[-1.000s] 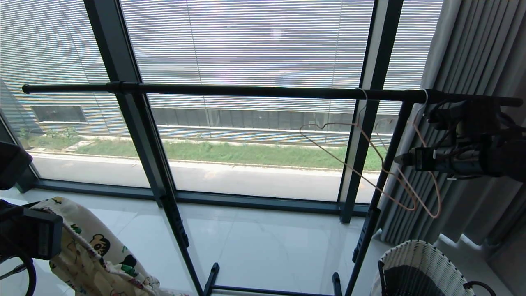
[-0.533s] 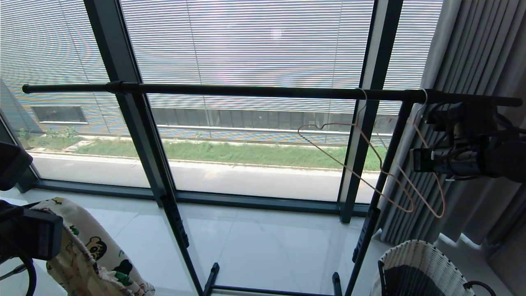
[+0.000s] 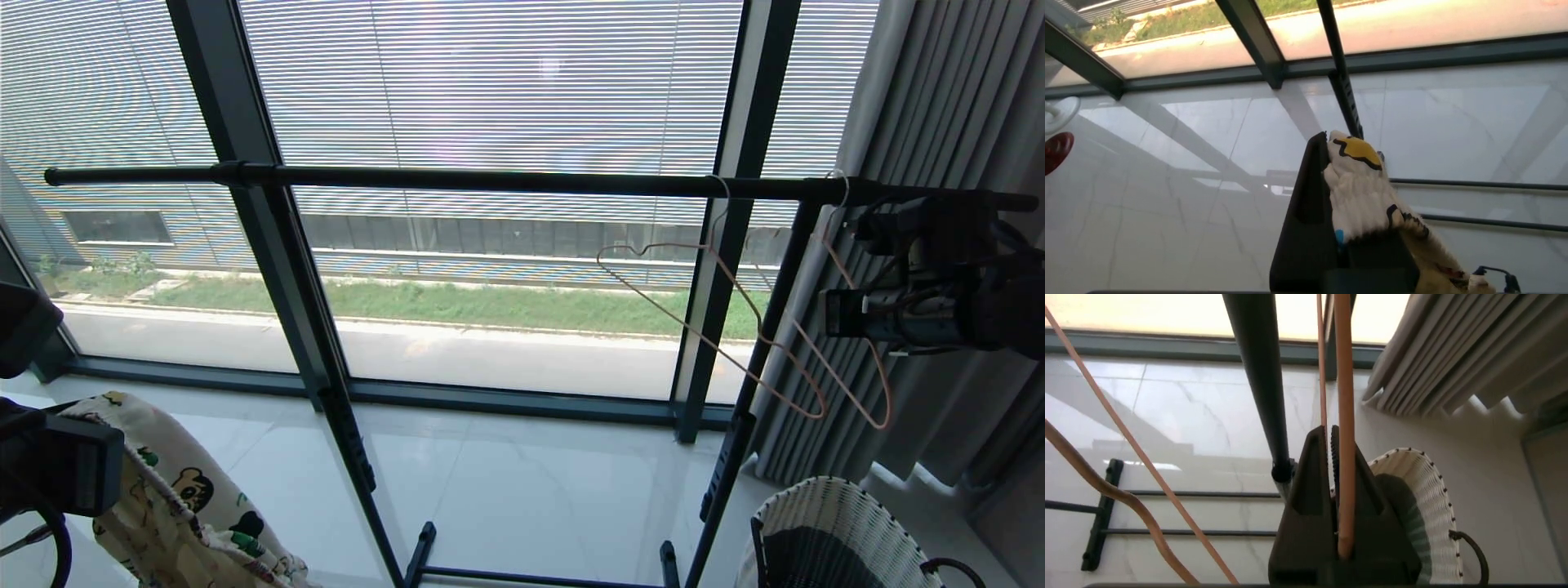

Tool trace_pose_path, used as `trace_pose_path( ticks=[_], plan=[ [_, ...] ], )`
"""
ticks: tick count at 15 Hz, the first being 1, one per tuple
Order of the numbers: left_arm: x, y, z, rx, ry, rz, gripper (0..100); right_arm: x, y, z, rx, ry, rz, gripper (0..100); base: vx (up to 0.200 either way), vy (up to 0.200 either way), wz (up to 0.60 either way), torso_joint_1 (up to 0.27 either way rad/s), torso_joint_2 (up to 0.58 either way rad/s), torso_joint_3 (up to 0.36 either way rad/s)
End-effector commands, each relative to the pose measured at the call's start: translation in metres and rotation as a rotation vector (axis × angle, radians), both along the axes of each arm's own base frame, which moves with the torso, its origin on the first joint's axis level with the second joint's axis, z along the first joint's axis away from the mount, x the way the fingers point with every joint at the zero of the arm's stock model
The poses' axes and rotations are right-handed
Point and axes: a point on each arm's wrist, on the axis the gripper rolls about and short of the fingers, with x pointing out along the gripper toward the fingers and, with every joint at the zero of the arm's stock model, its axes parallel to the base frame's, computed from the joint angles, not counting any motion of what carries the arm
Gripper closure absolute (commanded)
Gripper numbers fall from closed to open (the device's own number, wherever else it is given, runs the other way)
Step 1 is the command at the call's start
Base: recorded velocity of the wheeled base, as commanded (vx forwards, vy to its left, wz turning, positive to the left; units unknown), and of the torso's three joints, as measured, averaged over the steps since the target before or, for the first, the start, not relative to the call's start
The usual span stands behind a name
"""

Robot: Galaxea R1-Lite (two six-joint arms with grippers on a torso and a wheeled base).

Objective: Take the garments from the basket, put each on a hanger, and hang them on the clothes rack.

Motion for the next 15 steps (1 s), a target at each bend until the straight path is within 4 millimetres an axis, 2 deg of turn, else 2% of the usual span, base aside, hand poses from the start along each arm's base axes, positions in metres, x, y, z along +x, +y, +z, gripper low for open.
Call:
trace_pose_path(
  ticks=[1,10,13,15],
  plan=[
    [-0.001,0.000,0.000,-0.001,-0.003,0.001,100,-0.009,-0.002,0.014,0.017,-0.044,-0.003,100,0.000,0.000,0.00,0.000,0.00,0.000],
    [-0.006,0.001,0.004,-0.001,-0.028,-0.001,100,-0.051,-0.002,0.036,0.034,-0.124,0.023,100,0.000,0.000,0.00,0.000,0.00,0.000],
    [-0.007,0.001,0.004,0.000,-0.032,-0.001,100,-0.061,0.001,0.031,0.038,-0.164,0.044,100,0.000,0.000,0.00,0.000,0.00,0.000],
    [-0.007,0.001,0.005,0.000,-0.034,0.000,100,-0.067,0.001,0.031,0.041,-0.173,0.050,100,-0.200,0.000,0.00,0.005,0.00,0.002]
  ],
)
